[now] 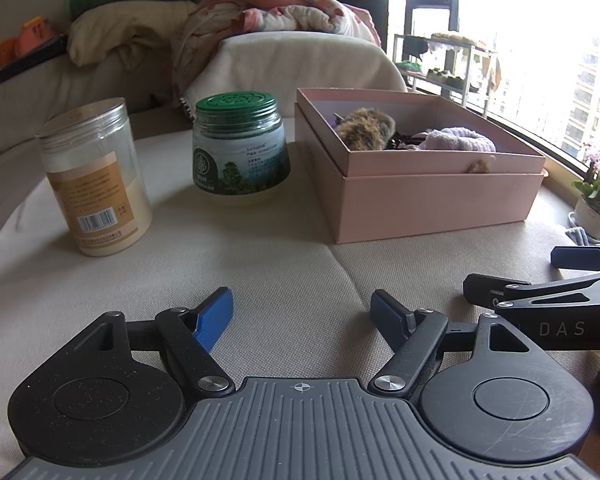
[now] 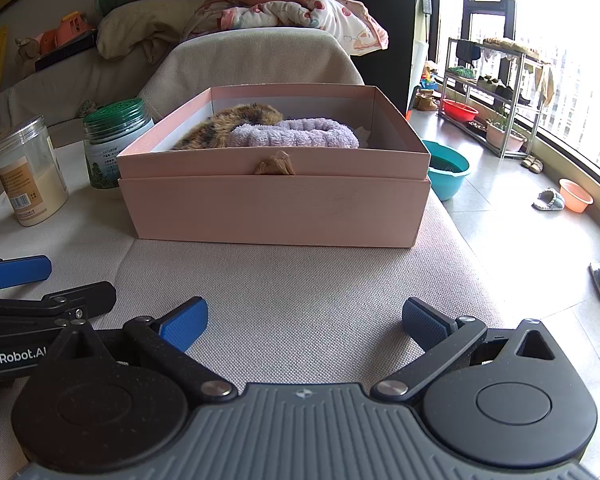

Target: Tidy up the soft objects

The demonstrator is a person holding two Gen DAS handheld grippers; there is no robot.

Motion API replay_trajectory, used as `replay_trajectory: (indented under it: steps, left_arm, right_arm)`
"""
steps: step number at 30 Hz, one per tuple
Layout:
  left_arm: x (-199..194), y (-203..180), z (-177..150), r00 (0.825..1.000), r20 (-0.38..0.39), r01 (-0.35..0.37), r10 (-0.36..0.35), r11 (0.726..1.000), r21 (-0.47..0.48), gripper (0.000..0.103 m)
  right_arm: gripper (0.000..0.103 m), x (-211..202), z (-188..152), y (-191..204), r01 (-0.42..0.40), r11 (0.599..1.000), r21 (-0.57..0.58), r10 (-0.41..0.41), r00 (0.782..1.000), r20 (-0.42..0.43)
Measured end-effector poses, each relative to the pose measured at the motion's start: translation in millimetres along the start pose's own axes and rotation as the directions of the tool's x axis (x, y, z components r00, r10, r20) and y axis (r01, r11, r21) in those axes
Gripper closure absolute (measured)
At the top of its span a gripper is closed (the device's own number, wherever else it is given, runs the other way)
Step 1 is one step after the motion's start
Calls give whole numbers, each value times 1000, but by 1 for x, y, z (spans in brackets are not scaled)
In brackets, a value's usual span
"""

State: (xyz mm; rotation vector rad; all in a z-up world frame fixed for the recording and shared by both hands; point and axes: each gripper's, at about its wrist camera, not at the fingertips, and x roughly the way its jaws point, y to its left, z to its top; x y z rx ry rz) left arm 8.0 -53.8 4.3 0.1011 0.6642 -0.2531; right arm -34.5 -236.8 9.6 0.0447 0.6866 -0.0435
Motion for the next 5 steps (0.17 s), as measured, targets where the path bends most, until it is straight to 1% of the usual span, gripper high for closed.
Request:
replay_trajectory:
  steps: [5]
  left_arm:
    - [0, 0, 0, 1000, 0, 0, 0, 1000, 0, 22]
  right_arm:
    - [0, 0, 0, 0, 0, 1000, 0, 0, 1000, 0]
